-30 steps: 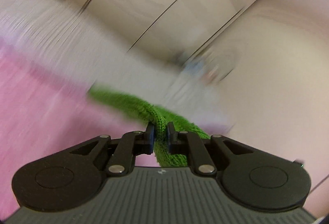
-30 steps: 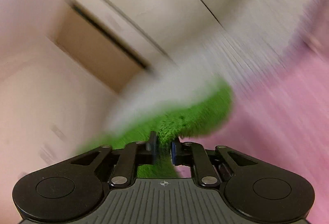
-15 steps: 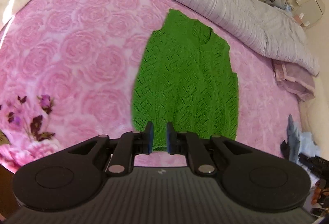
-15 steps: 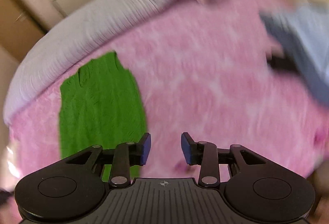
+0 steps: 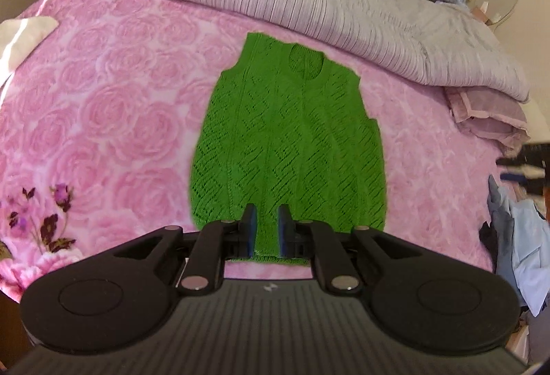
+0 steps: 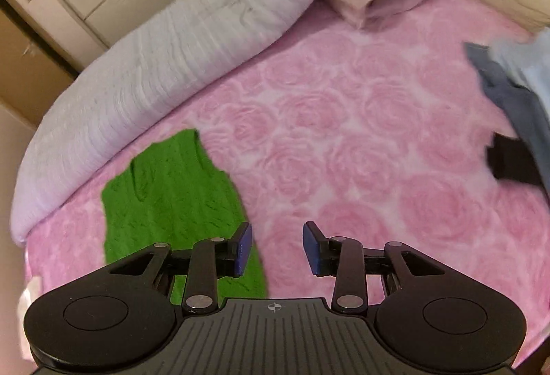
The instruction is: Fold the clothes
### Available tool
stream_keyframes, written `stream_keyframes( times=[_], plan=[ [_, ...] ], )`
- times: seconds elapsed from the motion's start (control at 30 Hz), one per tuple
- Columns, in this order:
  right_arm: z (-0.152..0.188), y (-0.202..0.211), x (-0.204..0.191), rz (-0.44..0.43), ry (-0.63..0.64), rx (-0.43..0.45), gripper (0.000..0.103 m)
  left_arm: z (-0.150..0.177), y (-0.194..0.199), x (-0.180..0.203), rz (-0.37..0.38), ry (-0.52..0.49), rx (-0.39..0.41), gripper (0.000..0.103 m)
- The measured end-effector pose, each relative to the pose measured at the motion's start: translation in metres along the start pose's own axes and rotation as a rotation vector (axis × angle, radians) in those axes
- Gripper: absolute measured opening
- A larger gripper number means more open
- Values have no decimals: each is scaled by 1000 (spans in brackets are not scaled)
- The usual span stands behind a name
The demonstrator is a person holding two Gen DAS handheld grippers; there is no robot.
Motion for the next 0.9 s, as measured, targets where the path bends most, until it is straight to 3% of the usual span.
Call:
stream_keyframes(
  times=[0.13,0.2,0.23,0.37,0.4,0.53,0.67,0.8,0.9],
  plan=[
    [-48,11,-19,169,424,218,37,-2,3,4,-4,-11,22,8],
    [-51,13,-23,201,482,280,37,-1,1,0,-18,-8,30,8],
    [-44,13,-26,172,464,291,37,1,-1,-4,-26,-3,32,8],
    [22,15,-41,-51,317,284,37,19,-13,-29,-58,12,16,10],
    [50,13,-45,-69,325,265,37,27,-19,-36,-72,4,2,11],
    [169,-10,-55,-23,514,158,37,59,-49,-59,-119,-61,-57,13],
    [262,-44,-64,65,809,89,37,89,-86,-59,-131,-207,-88,16],
    [322,-78,-74,122,1067,127,37,113,-120,-53,-155,-375,-86,25],
    [345,-98,-77,165,1177,183,37,119,-136,-53,-182,-414,-58,25]
  ],
)
Point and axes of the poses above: each gripper's, at about its wrist camera, not at the fingertips, and y roughly against the way its jaws point, x to its right, z to its underside, the point moved 10 cm from there along -y, roughly the way its jaws point, and after that the axes turned 1 degree about x, right-handed, at the moved point
